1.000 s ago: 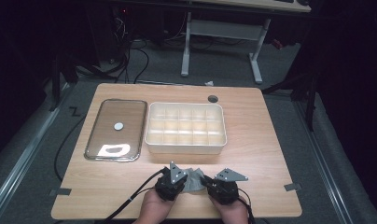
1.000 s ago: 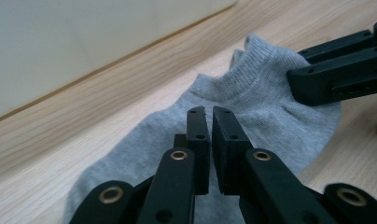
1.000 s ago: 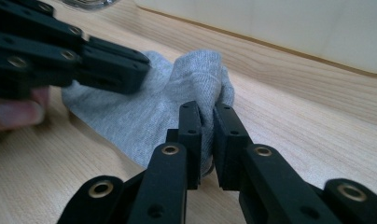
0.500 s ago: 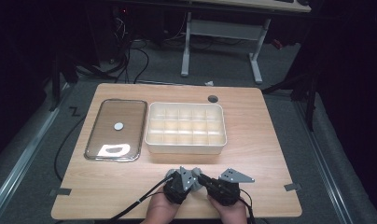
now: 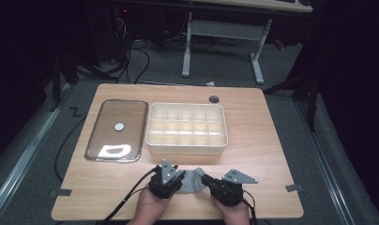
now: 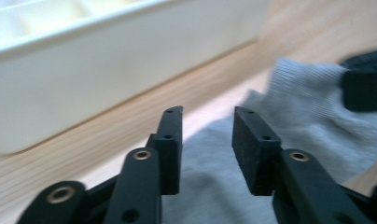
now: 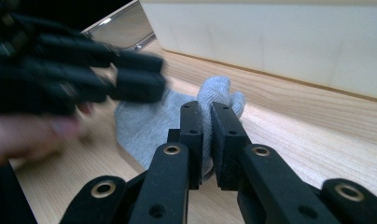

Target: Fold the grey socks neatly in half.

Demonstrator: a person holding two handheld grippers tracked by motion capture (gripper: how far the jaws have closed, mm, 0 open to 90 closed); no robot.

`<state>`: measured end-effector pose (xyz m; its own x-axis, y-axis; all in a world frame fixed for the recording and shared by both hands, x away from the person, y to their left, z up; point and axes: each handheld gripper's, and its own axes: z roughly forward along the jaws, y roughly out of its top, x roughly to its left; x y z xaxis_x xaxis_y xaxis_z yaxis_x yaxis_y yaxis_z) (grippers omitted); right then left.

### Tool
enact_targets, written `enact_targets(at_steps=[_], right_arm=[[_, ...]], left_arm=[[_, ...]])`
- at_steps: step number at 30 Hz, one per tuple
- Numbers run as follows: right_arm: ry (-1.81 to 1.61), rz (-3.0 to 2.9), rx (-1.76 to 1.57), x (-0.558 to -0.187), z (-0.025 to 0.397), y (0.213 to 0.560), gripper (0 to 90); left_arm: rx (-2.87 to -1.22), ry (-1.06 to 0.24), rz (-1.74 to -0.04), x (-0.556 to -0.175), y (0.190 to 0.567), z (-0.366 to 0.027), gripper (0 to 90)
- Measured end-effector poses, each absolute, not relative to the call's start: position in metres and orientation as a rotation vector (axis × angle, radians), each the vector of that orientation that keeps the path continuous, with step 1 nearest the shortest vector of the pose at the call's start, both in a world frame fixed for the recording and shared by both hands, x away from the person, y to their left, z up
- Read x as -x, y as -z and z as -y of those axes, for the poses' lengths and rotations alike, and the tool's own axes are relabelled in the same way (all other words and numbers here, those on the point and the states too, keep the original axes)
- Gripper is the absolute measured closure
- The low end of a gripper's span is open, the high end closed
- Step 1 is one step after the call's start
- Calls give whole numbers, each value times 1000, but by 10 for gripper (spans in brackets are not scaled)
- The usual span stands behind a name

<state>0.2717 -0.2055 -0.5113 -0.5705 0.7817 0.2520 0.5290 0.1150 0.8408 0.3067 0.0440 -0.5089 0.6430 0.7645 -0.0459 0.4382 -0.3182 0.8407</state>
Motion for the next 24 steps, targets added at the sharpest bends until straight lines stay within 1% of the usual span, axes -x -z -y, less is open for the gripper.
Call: enact_targets(at_steps=[1, 2, 3, 5, 7, 9, 12, 13, 17, 20, 21, 22, 24], right_arm=[[-1447, -2137, -1300, -273, 206, 510, 845], [-1447, -2137, -1300, -273, 206, 510, 845], [-1437, -2134, -1296, -273, 206, 509, 844], [-1431, -2131, -1302, -273, 205, 509, 844], [-1419, -2131, -1297, -273, 204, 509, 844], [-1415, -2129, -1295, -273, 203, 509, 844], [-1362, -2117, -1282, -271, 200, 504, 844], [-1346, -2115, -1282, -271, 200, 503, 843], [-1280, -2121, -1297, -268, 195, 501, 843], [-1256, -2108, -1292, -265, 192, 499, 843], [-1254, -2103, -1286, -265, 191, 498, 843], [-1247, -2090, -1291, -263, 188, 496, 843], [-1242, -2086, -1294, -263, 186, 495, 843]], left_arm=[[-1950, -435, -955, -309, 512, -59, 598], [-1950, -435, -955, -309, 512, -59, 586], [-1949, -388, -978, -311, 518, -71, 572], [-1948, -339, -985, -311, 524, -79, 542], [-1950, -326, -978, -310, 526, -81, 515], [-1947, -301, -967, -309, 531, -84, 511], [-1949, -303, -923, -305, 532, -84, 511], [-1957, -314, -914, -303, 532, -82, 521], [-1967, -292, -922, -305, 533, -83, 614], [-1966, -300, -914, -304, 532, -82, 716], [-1974, -304, -905, -303, 532, -82, 716], [-1980, -319, -894, -302, 532, -80, 774], [-1982, -326, -891, -302, 532, -80, 816]])
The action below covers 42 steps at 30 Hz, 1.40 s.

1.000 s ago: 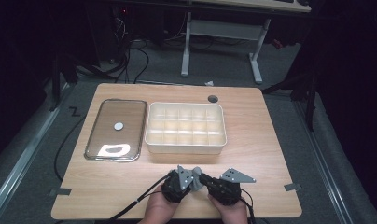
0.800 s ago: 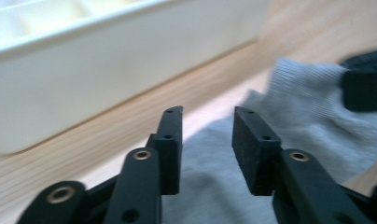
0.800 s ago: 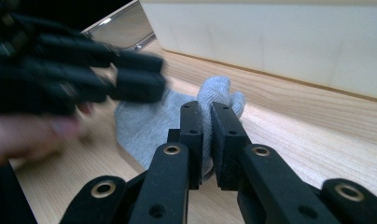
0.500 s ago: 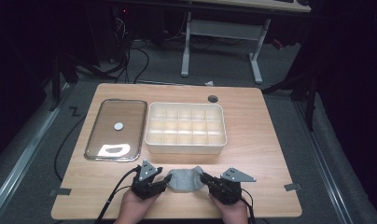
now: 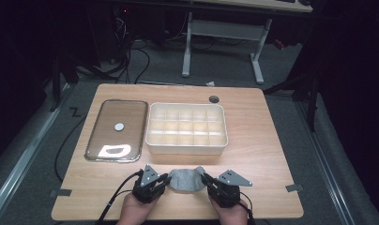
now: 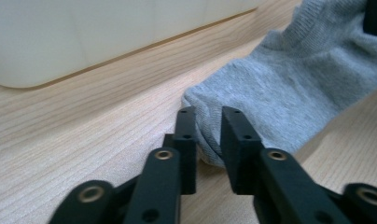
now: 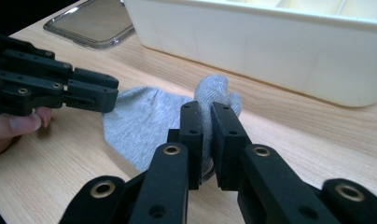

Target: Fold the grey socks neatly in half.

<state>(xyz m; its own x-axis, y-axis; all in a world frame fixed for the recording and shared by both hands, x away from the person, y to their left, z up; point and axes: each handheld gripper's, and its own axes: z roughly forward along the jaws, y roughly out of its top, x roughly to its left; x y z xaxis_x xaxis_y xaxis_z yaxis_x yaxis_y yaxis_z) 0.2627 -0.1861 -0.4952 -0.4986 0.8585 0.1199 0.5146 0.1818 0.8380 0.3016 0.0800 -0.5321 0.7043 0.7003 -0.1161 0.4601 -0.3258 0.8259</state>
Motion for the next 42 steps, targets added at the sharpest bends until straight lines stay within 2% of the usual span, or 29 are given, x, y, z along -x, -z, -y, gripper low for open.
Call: enact_targets(at_steps=[5, 20, 32, 35, 38, 39, 42], right_arm=[[-1223, -2073, -1268, -262, 177, 490, 843], [-1205, -2128, -1185, -271, 145, 485, 843], [-1181, -2206, -1160, -283, 119, 497, 842], [-1176, -2237, -1159, -287, 113, 503, 839], [-1166, -2244, -1170, -290, 113, 508, 837], [-1175, -2243, -1192, -292, 115, 512, 836], [-1179, -2242, -1194, -293, 115, 513, 833]], left_arm=[[-1996, -352, -882, -301, 532, -79, 861], [-1993, -381, -873, -298, 531, -79, 866], [-1987, -365, -871, -299, 531, -80, 866], [-1960, -363, -863, -297, 531, -82, 862], [-1923, -368, -858, -294, 528, -88, 801], [-1867, -363, -891, -293, 522, -99, 802], [-1860, -410, -911, -295, 520, -109, 837]])
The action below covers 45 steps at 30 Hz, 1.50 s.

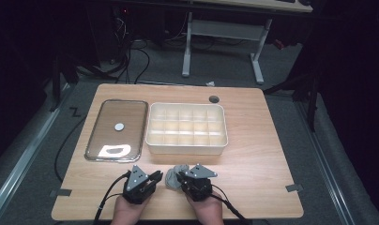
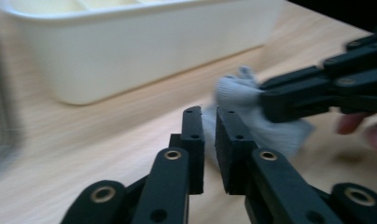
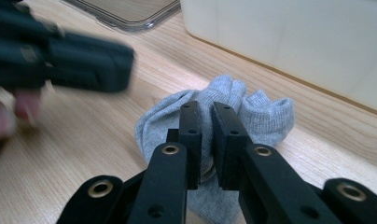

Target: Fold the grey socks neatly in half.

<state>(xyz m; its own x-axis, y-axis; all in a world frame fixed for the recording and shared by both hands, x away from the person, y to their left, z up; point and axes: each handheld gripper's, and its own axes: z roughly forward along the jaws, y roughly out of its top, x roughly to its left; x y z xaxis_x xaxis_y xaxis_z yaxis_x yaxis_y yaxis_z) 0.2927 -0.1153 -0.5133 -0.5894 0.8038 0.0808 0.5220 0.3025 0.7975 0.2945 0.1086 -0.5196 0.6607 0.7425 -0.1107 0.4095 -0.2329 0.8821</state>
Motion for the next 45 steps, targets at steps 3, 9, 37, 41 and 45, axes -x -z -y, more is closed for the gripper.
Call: enact_targets(at_steps=[3, 9, 37, 41, 45], right_arm=[[-1187, -2255, -1183, -293, 111, 513, 829], [-1215, -2275, -1159, -295, 106, 506, 751], [-1176, -2327, -1219, -298, 93, 521, 882], [-1187, -2340, -1174, -293, 89, 520, 883], [-1178, -2361, -1161, -290, 85, 522, 891]], left_arm=[[-1951, -405, -948, -303, 528, -107, 844], [-2017, -457, -908, -299, 532, -97, 838], [-2092, -410, -907, -303, 534, -93, 878], [-2106, -412, -898, -302, 534, -91, 883], [-2109, -413, -901, -302, 534, -91, 885]])
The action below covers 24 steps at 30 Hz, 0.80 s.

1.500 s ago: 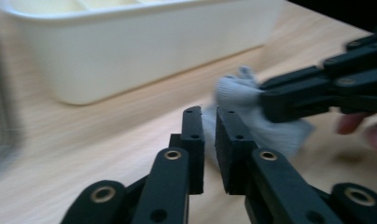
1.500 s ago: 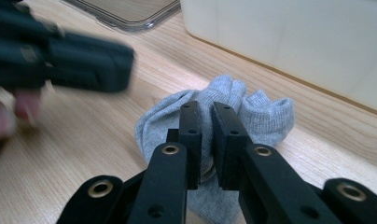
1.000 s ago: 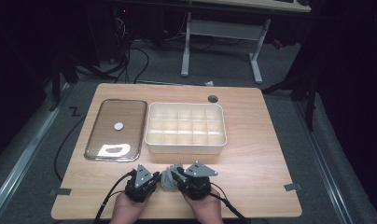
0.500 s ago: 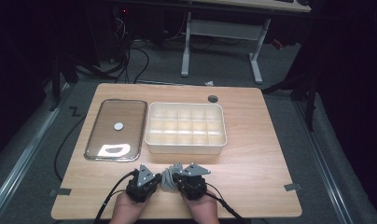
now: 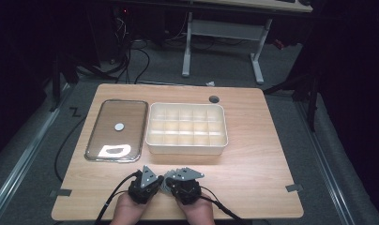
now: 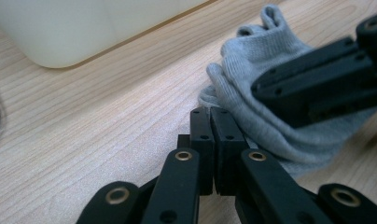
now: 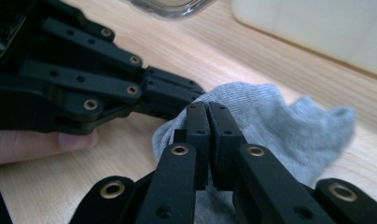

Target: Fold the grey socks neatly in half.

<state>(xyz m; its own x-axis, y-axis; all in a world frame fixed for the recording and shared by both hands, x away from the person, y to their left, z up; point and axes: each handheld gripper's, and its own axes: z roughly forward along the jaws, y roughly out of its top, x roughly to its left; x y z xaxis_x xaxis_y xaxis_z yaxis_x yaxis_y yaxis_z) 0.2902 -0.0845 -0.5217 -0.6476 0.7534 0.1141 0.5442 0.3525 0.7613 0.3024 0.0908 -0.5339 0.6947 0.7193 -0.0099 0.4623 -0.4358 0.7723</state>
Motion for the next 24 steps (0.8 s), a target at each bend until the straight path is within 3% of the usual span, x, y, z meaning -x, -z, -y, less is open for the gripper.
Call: enact_targets(at_steps=[6, 12, 20, 24], right_arm=[[-1177, -2369, -1150, -288, 82, 529, 900], [-1181, -2377, -1124, -287, 81, 530, 900], [-1190, -2409, -1079, -286, 76, 530, 900], [-1191, -2415, -1073, -286, 75, 530, 890]], left_arm=[[-2014, -373, -956, -307, 533, -101, 871], [-1914, -384, -875, -304, 517, -103, 900], [-1936, -325, -819, -302, 519, -94, 900], [-1972, -277, -881, -310, 531, -95, 900]])
